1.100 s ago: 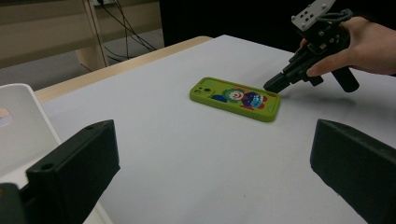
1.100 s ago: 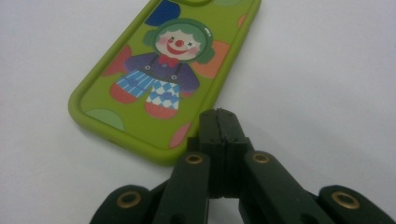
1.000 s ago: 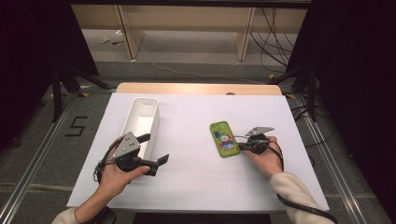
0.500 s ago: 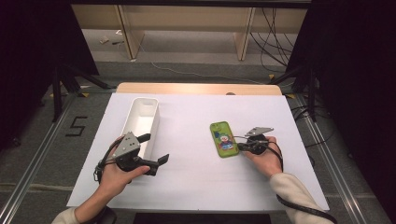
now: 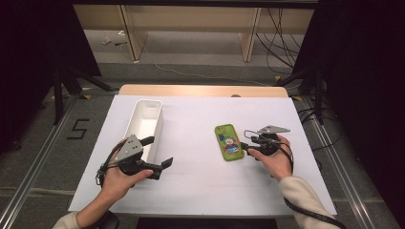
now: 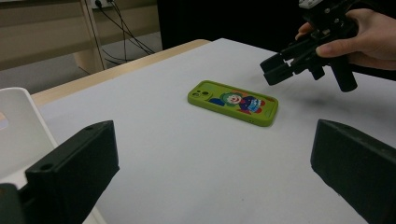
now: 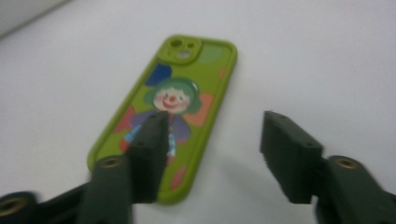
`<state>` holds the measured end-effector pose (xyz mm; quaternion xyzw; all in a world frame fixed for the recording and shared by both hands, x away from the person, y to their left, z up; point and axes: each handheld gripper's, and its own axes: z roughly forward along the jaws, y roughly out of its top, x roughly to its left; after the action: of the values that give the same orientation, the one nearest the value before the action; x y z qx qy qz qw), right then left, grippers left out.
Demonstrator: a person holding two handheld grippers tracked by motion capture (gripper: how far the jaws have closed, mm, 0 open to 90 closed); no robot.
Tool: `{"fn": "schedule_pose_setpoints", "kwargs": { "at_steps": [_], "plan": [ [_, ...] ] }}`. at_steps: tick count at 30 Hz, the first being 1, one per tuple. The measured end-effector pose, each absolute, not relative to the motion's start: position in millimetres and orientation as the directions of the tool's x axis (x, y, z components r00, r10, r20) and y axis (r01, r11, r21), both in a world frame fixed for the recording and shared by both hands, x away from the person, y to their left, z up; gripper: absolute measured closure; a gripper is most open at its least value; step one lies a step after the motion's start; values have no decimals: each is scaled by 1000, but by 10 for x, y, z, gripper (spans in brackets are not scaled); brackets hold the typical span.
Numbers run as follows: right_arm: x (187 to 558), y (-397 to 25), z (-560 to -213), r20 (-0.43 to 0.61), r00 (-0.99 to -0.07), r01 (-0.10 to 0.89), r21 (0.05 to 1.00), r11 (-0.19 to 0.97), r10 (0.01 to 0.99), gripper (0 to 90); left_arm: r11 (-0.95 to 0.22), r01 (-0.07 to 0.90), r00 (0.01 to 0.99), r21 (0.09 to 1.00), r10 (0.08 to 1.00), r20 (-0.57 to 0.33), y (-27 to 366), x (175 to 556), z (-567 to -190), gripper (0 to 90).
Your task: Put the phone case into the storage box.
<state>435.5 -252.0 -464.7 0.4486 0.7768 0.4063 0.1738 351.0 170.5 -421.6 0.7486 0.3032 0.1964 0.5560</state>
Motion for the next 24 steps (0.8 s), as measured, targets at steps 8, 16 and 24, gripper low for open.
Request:
{"fn": "schedule_pose_setpoints", "kwargs": {
  "at_steps": [8,16,24],
  "plan": [
    [4328,-2479,-4465,72,-558,476,844,248,827,103,-196,235,737,952,674,-44,1704,3508,-4212,4],
    [4346,-2399,-4357,47,-586,469,834,291,809,50,-196,238,730,951,682,-42,1704,3504,-4212,0],
    [4425,-2321,-4310,37,-585,474,826,305,810,40,-194,239,730,951,682,-44,1698,3499,-4215,0]
  ]
}}
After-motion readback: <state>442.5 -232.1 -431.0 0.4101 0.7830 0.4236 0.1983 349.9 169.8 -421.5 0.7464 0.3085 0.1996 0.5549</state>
